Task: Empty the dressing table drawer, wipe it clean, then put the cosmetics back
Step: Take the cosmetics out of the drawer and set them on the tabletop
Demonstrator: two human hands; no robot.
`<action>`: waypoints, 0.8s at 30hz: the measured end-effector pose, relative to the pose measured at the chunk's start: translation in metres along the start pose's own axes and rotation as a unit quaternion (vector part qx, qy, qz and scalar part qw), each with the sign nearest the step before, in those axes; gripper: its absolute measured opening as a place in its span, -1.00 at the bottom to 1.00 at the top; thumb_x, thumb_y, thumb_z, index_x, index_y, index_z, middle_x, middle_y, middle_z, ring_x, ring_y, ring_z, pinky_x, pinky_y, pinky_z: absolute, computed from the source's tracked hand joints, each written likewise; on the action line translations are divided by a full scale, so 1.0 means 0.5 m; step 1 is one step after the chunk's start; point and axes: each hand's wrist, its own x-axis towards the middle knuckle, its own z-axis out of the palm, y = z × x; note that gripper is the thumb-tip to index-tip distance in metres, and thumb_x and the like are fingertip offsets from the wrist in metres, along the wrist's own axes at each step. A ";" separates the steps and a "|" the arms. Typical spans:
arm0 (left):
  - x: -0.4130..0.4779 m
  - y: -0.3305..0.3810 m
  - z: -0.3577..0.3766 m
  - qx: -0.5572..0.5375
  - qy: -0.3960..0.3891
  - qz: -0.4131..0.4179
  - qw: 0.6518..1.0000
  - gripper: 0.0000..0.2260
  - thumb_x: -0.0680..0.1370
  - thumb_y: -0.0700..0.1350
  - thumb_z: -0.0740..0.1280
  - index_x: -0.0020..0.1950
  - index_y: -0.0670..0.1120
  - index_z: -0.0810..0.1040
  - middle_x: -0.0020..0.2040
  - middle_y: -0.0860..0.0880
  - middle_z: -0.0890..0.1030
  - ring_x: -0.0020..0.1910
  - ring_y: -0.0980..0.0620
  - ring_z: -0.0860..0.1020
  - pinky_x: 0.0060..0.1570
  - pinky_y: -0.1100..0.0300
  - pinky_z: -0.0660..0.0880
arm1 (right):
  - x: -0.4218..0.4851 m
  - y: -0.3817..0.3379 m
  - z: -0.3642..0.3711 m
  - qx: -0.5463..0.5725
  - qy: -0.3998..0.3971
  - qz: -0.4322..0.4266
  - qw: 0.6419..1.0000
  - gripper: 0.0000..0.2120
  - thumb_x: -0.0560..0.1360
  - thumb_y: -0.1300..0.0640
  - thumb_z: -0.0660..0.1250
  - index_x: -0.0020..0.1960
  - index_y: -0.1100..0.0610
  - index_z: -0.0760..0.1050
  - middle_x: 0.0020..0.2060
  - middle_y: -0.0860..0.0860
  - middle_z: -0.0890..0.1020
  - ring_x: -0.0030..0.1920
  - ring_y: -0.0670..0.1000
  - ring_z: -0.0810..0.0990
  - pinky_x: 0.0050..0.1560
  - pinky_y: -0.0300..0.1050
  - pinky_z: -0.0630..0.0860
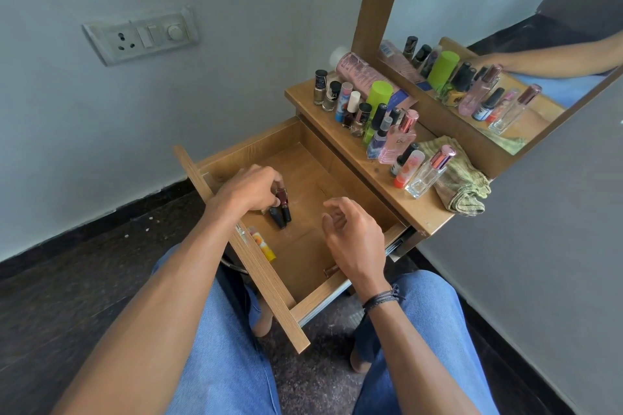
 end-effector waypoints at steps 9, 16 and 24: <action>0.005 -0.001 0.008 0.053 -0.057 0.085 0.993 -0.48 0.50 -0.06 0.53 0.41 0.20 0.49 0.27 0.08 0.48 0.21 0.00 0.51 0.07 0.05 0.47 | 0.000 -0.001 0.005 -0.017 -0.007 -0.002 1.000 -0.85 0.56 0.10 0.39 0.12 -0.02 0.60 -0.07 -0.15 0.66 -0.17 -0.13 0.61 -0.19 -0.08 0.65; 0.004 0.004 0.005 0.054 -0.043 0.105 0.992 -0.67 0.48 -0.09 0.55 0.18 0.16 0.59 0.10 0.11 0.50 0.02 0.04 0.52 -0.28 0.20 0.33 | -0.002 -0.004 0.003 -0.026 -0.005 -0.004 1.000 -0.86 0.56 0.10 0.40 0.12 -0.02 0.61 0.00 -0.12 0.68 -0.13 -0.11 0.64 -0.16 -0.13 0.65; -0.003 0.006 -0.004 0.002 -0.033 0.126 0.992 -0.79 0.49 -0.07 0.51 0.06 0.16 0.61 -0.15 0.17 0.53 -0.25 0.16 0.52 -0.37 0.20 0.36 | 0.004 0.000 0.010 -0.071 -0.061 -0.030 0.995 -0.70 0.59 -0.05 0.36 0.31 -0.09 0.52 0.13 -0.15 0.61 0.02 -0.10 0.64 -0.10 -0.08 0.66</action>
